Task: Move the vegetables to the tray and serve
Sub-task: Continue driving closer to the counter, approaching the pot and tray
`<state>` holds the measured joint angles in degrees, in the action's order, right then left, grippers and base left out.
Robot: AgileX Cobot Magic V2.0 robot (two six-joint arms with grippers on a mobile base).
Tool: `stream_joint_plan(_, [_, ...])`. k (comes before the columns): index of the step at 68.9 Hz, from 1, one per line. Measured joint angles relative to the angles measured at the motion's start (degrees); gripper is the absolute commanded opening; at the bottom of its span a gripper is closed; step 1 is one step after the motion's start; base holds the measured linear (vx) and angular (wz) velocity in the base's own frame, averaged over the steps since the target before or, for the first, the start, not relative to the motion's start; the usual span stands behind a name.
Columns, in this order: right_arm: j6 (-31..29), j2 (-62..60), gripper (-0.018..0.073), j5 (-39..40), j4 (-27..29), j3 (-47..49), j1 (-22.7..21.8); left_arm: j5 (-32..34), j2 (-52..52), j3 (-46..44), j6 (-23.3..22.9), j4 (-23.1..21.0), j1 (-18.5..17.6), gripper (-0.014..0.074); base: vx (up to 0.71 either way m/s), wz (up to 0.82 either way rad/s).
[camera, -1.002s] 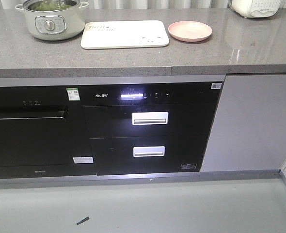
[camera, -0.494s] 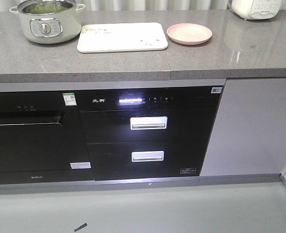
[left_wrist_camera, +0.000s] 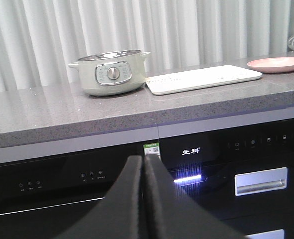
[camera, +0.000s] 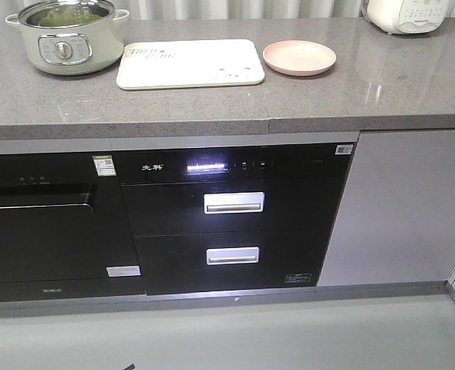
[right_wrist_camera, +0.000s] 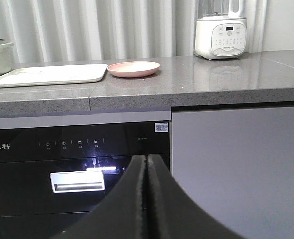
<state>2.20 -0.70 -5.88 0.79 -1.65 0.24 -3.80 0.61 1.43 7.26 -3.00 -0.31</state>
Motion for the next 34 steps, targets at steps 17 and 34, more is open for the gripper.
stream_joint_plan(17, [0.0, 0.0, -0.0004, 0.0, 0.0, 0.0, 0.0, 0.0, 0.0, 0.0, 0.0, 0.0, 0.0, -0.0006, 0.05, -0.01])
stream_joint_plan(34, [0.0, 0.0, -0.0004, 0.0, 0.0, 0.0, 0.0, 0.0, 0.0, 0.0, 0.0, 0.0, 0.0, -0.0006, 0.05, 0.00])
